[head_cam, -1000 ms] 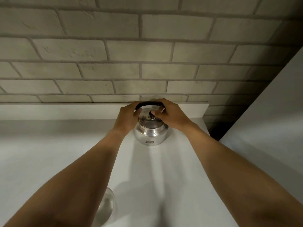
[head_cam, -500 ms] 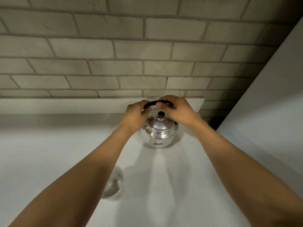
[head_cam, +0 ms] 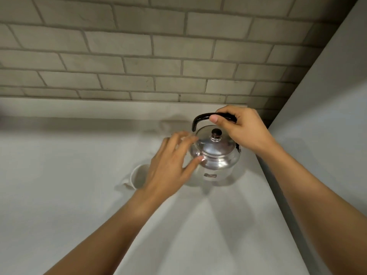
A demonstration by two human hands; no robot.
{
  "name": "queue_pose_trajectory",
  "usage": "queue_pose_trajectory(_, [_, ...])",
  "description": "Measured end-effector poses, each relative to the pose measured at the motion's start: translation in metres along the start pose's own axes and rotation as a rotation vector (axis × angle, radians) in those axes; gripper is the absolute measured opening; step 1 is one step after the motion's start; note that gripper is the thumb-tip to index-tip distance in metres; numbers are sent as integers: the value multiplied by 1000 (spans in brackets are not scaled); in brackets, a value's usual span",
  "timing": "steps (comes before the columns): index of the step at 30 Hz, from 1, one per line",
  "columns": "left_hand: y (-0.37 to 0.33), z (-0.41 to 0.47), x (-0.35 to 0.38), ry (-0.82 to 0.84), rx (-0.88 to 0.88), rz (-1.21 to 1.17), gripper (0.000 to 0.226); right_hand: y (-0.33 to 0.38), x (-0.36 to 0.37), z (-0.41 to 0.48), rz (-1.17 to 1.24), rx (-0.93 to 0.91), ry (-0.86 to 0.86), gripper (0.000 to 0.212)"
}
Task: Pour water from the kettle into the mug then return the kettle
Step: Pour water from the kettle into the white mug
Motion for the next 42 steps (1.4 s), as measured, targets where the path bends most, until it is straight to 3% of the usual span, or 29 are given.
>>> queue_pose_trajectory(4, [-17, -24, 24, 82, 58, 118, 58, 15, 4, -18, -27, -37, 5, 20])
queue_pose_trajectory(11, [-14, -44, 36, 106, -78, 212, 63, 28, 20, -45, -68, -54, 41, 29])
queue_pose_trajectory(16, [-13, -60, 44, 190, -92, 157, 63, 37, 29, -56, -113, -57, 60, 32])
queue_pose_trajectory(19, [-17, -71, 39, 128, -86, 126, 59, 46, 32, -59, -141, -63, 78, 41])
queue_pose_trajectory(23, [-21, -85, 32, 40, -120, 85, 55, 60, 37, -59, -184, -71, 108, 34])
queue_pose_trajectory(42, [-19, -106, 25, 40, -220, -380, 59, 118, 54, -51, -338, -129, 259, 34])
Point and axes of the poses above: each hand's wrist, its own z-axis towards the middle knuckle, its own x-axis out of the palm, y = z × x, the point moved 7 cm from there along z, towards the middle knuckle, and after that the axes turned 6 degrees about y, right-handed, at the moved point
